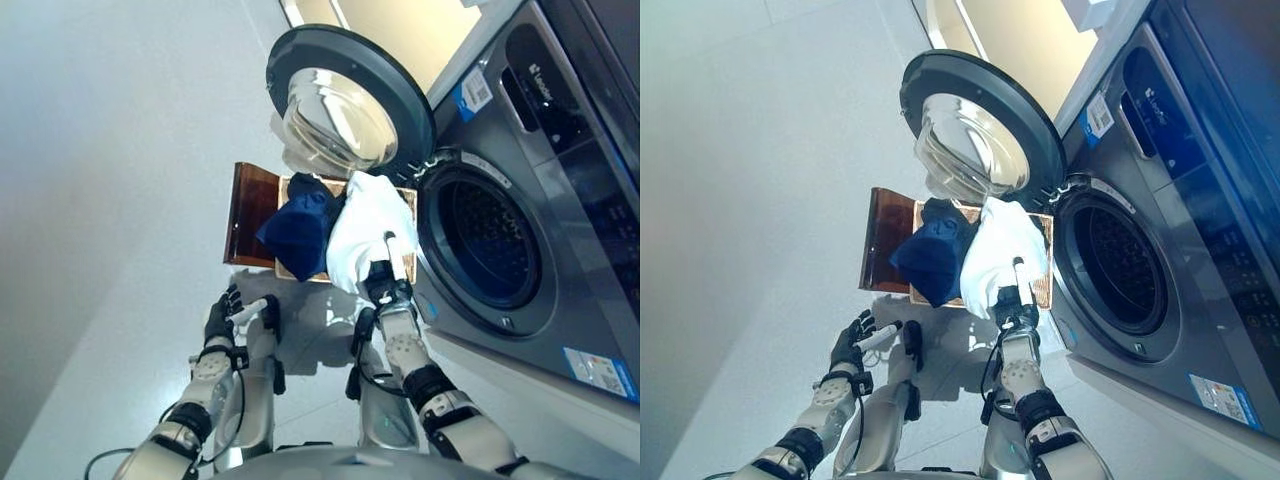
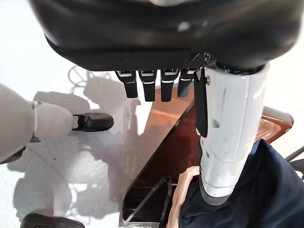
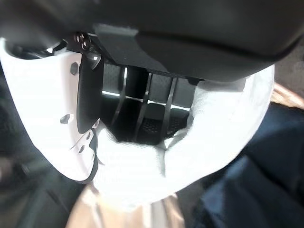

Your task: Pick up the clothes and place them into the washing machine

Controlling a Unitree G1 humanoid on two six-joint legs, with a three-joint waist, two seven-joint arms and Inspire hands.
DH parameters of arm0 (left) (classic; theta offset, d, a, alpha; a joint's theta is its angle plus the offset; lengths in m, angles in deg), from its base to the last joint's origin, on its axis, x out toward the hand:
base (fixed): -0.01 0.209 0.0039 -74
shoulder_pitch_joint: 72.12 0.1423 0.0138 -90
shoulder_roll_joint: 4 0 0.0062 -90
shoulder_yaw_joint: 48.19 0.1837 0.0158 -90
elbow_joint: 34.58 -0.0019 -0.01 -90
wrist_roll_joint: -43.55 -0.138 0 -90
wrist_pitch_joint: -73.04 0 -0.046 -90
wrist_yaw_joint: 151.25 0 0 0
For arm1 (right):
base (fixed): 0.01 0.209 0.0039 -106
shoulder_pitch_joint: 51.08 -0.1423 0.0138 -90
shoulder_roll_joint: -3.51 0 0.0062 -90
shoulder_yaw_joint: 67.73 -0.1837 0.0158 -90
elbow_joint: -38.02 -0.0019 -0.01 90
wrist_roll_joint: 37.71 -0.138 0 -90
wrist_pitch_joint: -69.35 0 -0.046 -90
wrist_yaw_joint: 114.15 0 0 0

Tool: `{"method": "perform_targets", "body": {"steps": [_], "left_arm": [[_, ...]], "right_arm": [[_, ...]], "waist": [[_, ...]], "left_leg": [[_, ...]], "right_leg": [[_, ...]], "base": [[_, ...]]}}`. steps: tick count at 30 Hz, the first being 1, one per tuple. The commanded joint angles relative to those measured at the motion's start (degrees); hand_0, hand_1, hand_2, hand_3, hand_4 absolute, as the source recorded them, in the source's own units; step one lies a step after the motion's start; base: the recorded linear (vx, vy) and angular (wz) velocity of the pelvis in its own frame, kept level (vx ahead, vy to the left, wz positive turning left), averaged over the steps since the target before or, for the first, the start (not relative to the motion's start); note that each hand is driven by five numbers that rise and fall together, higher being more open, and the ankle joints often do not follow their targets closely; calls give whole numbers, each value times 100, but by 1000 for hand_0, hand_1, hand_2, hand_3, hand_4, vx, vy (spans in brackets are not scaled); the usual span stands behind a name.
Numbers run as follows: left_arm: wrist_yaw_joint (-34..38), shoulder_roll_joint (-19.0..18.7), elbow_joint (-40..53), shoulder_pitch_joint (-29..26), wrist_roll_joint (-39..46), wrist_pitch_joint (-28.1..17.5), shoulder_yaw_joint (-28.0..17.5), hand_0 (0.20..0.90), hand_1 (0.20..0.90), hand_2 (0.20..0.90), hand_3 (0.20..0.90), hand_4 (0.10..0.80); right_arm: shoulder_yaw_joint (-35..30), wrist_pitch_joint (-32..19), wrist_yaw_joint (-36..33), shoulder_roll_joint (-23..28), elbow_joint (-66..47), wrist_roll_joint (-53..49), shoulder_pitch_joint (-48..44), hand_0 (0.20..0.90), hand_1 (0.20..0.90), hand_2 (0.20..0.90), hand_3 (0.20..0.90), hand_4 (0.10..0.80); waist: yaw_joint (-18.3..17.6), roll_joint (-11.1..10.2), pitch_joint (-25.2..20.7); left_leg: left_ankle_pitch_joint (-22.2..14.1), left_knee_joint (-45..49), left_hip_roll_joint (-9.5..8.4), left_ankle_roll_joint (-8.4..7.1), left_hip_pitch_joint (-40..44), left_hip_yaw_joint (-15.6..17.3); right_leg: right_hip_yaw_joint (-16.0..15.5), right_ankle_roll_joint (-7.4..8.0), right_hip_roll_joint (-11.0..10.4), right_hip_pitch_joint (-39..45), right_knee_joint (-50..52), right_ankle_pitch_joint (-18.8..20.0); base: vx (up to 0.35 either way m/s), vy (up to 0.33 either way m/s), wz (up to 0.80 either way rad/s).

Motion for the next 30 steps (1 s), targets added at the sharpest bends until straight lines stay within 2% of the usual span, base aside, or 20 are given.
{"method": "perform_targets", "body": {"steps": [1,10,15,22,23,28,29,30], "left_arm": [[13,124,-271,-190,50,-212,61,900,900,900,900,800],[20,179,-454,-236,129,-259,115,900,900,900,900,800],[47,188,-519,-196,145,-270,44,900,900,900,900,800],[34,204,-624,-210,187,-277,49,900,900,900,900,800],[-2,205,-629,-216,189,-283,73,900,900,900,900,800],[-47,188,-576,-148,188,-314,178,900,900,900,900,800],[-78,174,-569,-103,189,-317,231,900,900,900,900,800],[-78,178,-569,-110,189,-317,233,900,900,900,900,800]], "right_arm": [[-217,-457,327,-3,-324,-183,-256,200,200,200,200,300],[-781,-643,150,66,158,-457,-391,200,200,200,200,300],[-888,-771,276,110,-127,-595,-180,200,200,200,200,300],[-1429,-1010,239,273,204,-895,-399,200,200,200,200,300],[-1660,-1102,184,410,323,-976,-602,200,200,200,200,300],[-2037,-1285,26,797,445,-993,-1051,200,200,200,200,300],[-2188,-1340,-118,1086,645,-947,-1349,200,200,200,200,300],[-2193,-1336,-118,1096,655,-948,-1360,200,200,200,200,300]], "waist": [[-11,135,-103],[-74,264,-44],[-150,223,-75],[-209,233,-143],[-203,280,-143],[-166,408,-135],[-133,483,-142],[-129,488,-141]], "left_leg": [[-531,-49,-2,-410,263,-21],[-555,-49,-5,-400,293,13],[-574,-49,8,-398,326,46],[-571,-49,11,-398,324,70],[-565,-49,4,-405,322,61],[-570,-49,-8,-410,319,47],[-560,-49,-17,-413,306,33],[-558,-49,-16,-413,301,33]], "right_leg": [[-36,278,-450,-102,561,68],[50,271,-450,-149,603,47],[71,265,-435,-151,609,45],[114,266,-433,-186,589,57],[115,270,-433,-188,589,44],[111,268,-442,-169,581,19],[105,270,-455,-171,574,15],[105,269,-454,-176,573,17]], "base": [[-18,16,-4],[-5,5,-4],[0,0,0],[0,0,-6],[5,-7,-4],[6,-4,-2],[0,0,0],[0,0,0]]}}
